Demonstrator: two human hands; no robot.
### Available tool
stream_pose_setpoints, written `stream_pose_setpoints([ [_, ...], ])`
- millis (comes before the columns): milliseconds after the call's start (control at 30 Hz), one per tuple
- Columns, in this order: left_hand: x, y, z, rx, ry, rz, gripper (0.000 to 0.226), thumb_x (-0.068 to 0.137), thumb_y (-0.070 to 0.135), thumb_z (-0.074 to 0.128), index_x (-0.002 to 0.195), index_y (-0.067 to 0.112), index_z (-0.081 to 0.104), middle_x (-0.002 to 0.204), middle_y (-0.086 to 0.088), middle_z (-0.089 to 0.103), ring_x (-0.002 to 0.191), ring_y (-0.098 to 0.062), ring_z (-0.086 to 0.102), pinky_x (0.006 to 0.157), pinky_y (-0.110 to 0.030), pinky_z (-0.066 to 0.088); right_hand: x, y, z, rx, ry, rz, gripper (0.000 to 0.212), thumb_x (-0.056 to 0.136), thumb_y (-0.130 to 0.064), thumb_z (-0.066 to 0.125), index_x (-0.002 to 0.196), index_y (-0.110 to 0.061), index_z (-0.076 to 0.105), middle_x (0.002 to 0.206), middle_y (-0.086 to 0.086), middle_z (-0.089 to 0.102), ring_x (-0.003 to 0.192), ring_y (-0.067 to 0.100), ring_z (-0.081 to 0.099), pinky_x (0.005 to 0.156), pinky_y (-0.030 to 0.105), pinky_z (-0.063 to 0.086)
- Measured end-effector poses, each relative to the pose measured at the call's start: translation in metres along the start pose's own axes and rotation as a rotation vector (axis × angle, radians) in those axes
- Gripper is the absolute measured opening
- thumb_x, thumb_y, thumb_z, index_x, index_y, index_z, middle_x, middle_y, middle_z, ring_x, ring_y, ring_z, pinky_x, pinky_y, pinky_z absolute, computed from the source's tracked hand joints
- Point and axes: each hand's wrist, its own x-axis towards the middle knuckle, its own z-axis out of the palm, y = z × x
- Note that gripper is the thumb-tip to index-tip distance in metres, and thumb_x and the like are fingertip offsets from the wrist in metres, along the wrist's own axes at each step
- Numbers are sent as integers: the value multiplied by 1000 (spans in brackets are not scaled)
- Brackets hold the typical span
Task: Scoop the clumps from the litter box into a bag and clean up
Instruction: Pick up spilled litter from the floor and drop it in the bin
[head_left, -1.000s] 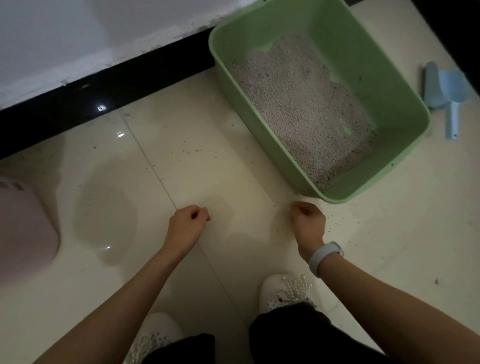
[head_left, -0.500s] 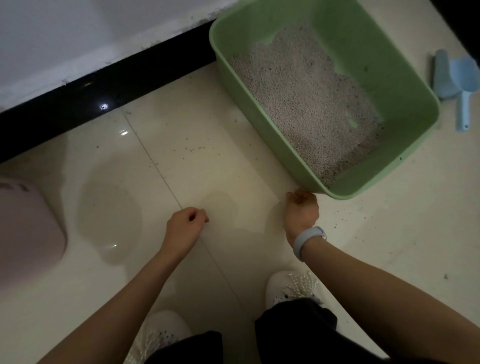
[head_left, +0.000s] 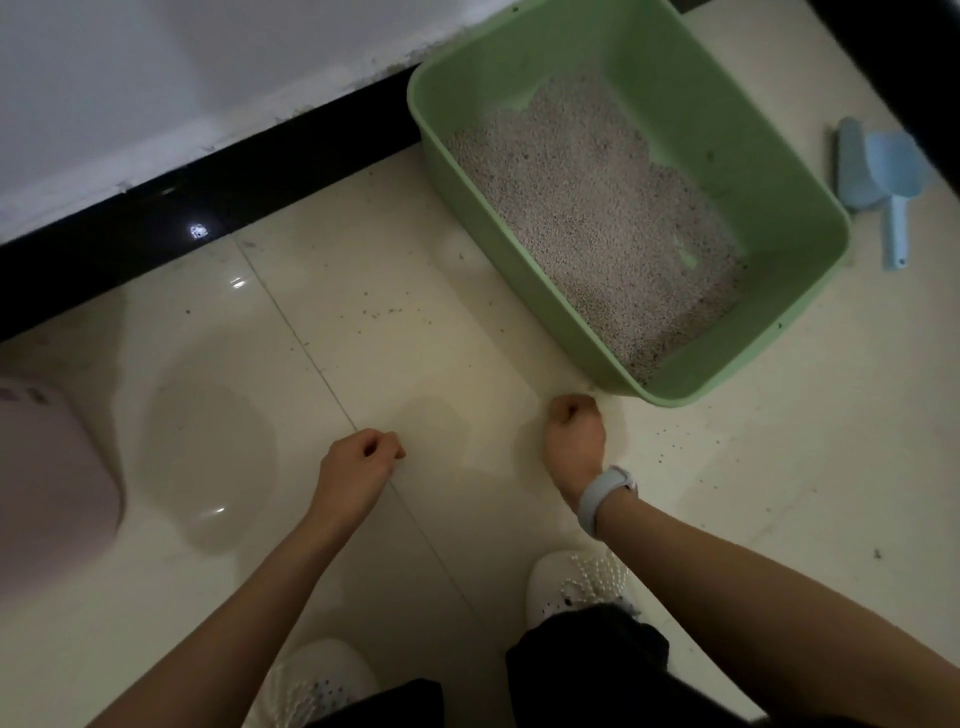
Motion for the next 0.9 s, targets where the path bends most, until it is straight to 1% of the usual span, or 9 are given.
stream_pose_setpoints([
  [100, -2, 4, 3, -194, -41, -61, 30, 93, 12, 49, 65, 9, 59, 63, -5, 52, 56, -15, 44, 49, -17, 40, -31, -17, 5, 124, -485, 5, 23, 92, -1, 41, 75, -10, 53, 69, 3, 53, 63, 16, 49, 55, 23, 39],
  [167, -2, 7, 5, -246, -27, -70, 29, 94, 10, 48, 67, 7, 59, 63, -5, 52, 55, -14, 44, 42, -11, 37, -45, -28, 9, 277, -740, 46, 29, 91, 6, 43, 67, -10, 50, 67, 3, 57, 58, 11, 52, 54, 17, 40],
  [333, 1, 10, 0, -241, 37, -52, 29, 94, 11, 48, 67, 9, 59, 64, -6, 53, 55, -13, 44, 42, -9, 36, -24, -35, -6, 698, -982, 326, 20, 82, 10, 43, 74, -4, 55, 60, 3, 59, 52, 10, 55, 51, 14, 45],
  [400, 2, 8, -3, -239, 47, -55, 30, 94, 11, 48, 67, 10, 59, 64, -5, 53, 55, -14, 44, 42, -10, 36, -14, -24, -16, 703, -875, 403, 21, 82, 7, 38, 71, -3, 54, 57, 4, 56, 49, 10, 52, 47, 15, 42],
  [467, 1, 6, -4, -223, 53, -60, 30, 94, 12, 48, 66, 11, 59, 64, -5, 53, 55, -14, 44, 46, -13, 38, -6, -6, -23, 634, -646, 393, 28, 84, 5, 34, 65, -3, 51, 57, 6, 49, 49, 14, 44, 47, 19, 36],
  [600, 0, 4, 0, -199, 55, -55, 30, 94, 13, 49, 66, 13, 59, 64, -4, 54, 56, -14, 45, 54, -21, 38, 4, 16, -29, 215, -298, 103, 21, 87, -14, 58, 67, -8, 53, 58, 3, 45, 54, 17, 39, 53, 26, 32],
  [667, 0, 6, 2, -192, 49, -48, 30, 94, 13, 48, 66, 13, 59, 64, -4, 54, 57, -13, 46, 56, -22, 39, 8, 14, -28, 10, -209, -10, 16, 86, -18, 63, 77, -7, 55, 61, -1, 49, 54, 12, 44, 51, 23, 34],
  [800, 0, 5, 1, -177, 36, -44, 30, 93, 12, 49, 65, 13, 60, 63, -4, 54, 56, -13, 45, 56, -24, 38, 14, 9, -22, -96, -147, -81, 16, 88, -20, 60, 88, -5, 59, 68, -1, 51, 59, 12, 46, 48, 18, 34],
  [900, 0, 2, -1, -171, 44, -46, 30, 93, 12, 49, 65, 12, 60, 64, -4, 55, 57, -14, 46, 55, -23, 39, 12, 12, -21, -162, -150, -120, 24, 90, -23, 56, 91, 1, 61, 75, 7, 55, 73, 23, 50, 62, 26, 35],
])
